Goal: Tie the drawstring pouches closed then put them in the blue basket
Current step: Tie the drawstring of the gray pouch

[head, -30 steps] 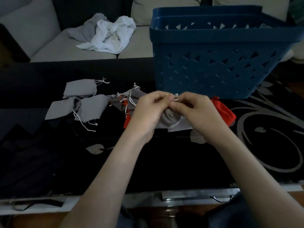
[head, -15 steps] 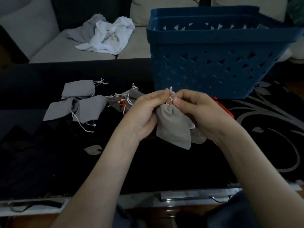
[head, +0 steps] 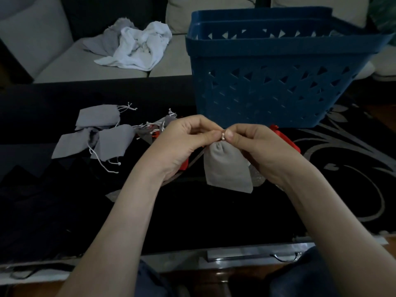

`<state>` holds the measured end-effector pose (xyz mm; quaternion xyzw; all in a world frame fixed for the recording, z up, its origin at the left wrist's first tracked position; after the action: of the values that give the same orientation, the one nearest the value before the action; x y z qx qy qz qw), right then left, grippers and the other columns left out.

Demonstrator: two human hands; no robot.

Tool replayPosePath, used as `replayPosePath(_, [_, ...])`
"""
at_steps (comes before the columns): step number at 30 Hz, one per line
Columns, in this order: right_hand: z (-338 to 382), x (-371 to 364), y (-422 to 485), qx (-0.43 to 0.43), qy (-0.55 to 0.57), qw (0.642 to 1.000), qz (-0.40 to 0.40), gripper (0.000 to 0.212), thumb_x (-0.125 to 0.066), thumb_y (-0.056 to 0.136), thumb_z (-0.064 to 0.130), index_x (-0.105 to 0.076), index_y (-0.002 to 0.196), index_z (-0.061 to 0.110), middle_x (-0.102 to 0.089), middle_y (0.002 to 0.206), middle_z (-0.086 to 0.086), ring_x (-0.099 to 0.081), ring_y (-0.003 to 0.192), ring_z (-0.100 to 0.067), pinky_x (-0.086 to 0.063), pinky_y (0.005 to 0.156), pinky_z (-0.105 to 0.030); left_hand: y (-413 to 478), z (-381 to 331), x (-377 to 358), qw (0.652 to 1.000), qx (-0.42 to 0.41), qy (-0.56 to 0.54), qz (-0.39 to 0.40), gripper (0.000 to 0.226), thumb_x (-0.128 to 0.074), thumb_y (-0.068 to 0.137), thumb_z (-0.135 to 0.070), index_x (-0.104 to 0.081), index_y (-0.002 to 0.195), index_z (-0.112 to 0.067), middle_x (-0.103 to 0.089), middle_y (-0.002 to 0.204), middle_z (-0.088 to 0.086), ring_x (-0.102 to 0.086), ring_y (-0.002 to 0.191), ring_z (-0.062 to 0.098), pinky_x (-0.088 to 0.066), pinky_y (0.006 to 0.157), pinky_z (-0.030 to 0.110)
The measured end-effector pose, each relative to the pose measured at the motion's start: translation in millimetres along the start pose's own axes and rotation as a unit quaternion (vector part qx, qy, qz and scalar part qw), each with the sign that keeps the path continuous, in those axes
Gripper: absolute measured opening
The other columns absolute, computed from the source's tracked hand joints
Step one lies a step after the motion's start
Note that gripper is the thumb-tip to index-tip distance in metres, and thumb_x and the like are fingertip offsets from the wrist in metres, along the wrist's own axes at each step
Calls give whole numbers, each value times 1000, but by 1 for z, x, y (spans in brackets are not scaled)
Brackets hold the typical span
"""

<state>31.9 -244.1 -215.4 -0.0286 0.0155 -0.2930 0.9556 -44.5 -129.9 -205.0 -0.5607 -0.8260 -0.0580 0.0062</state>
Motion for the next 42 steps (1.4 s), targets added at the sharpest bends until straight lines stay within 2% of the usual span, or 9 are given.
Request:
replayPosePath(7, [3,5,1,47,-211,975,-45,16,-65,88,23,-66,81,9,-60,68,3,-50,63,-2,-39,62,-15,-3,2,-3,997,24,59,-43,6,-61,86,3,-66,90,4,-59,55,-10,-48,41,-7,-31,44,2])
replayPosePath(10, [5,2,2,90,-311,943,-77,12,-66,86,21,-65,80,12,-60,67,7,-49,58,2,-38,58,-10,-1,8,1,990,32,123,-53,7,-64,87,-6,-69,82,-8,-63,58,-8,-53,49,-5,-38,51,7])
replayPosePath(13, [4,-1,2,118,-358,920,-104,10,-67,85,19,-64,77,14,-64,71,5,-53,64,0,-41,61,-11,3,15,6,977,35,206,-52,9,-70,83,-16,-71,76,-22,-72,77,7,-67,74,15,-51,75,32])
replayPosePath(15, [2,-1,3,111,-360,920,-109,10,-67,86,21,-65,77,16,-64,71,7,-55,66,1,-41,61,-11,2,15,7,972,38,229,-47,5,-71,83,-19,-71,78,-21,-72,79,5,-66,77,13,-50,78,29])
replayPosePath(20, [-3,0,9,90,-338,930,-112,13,-57,91,11,-59,79,14,-57,69,12,-50,62,12,-37,60,-6,-1,2,1,936,-27,349,-46,2,-68,86,-18,-67,86,-16,-62,71,-10,-57,68,-2,-37,60,7])
replayPosePath(26, [0,2,11,98,-318,931,-150,14,-55,92,14,-59,79,16,-60,71,9,-51,65,6,-37,61,-6,-2,-10,-16,877,-123,457,-84,8,-59,90,-15,-59,95,-9,-49,82,-7,-54,94,22,-41,86,38])
replayPosePath(33, [7,3,9,123,-238,948,-170,19,-47,97,11,-59,82,12,-61,76,8,-54,70,4,-41,65,-10,-6,-12,-14,849,-226,450,-163,3,-57,86,-11,-56,85,-8,-46,76,-8,-45,76,18,-31,73,31])
replayPosePath(37, [11,2,5,132,-215,957,-142,20,-47,96,7,-64,100,17,-68,93,1,-62,87,-8,-48,78,-21,-6,-12,-15,847,-266,439,-137,14,-49,87,-21,-56,86,-9,-56,79,-2,-42,79,12,-32,76,30])
replayPosePath(42, [15,3,1,109,-185,973,-87,18,-53,95,9,-69,100,13,-65,78,9,-55,68,5,-43,65,-12,-11,-16,-15,836,-307,433,-136,13,-51,90,-19,-58,86,-9,-60,81,-2,-42,80,11,-28,75,26])
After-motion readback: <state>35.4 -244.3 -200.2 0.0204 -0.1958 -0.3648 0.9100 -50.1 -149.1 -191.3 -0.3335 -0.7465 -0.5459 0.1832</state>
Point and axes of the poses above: each hand's wrist, its own y-axis towards the middle knuckle, its own x-axis out of the back of the hand, z = x × y, the point moved 5 cm from there along y, towards the middle knuckle
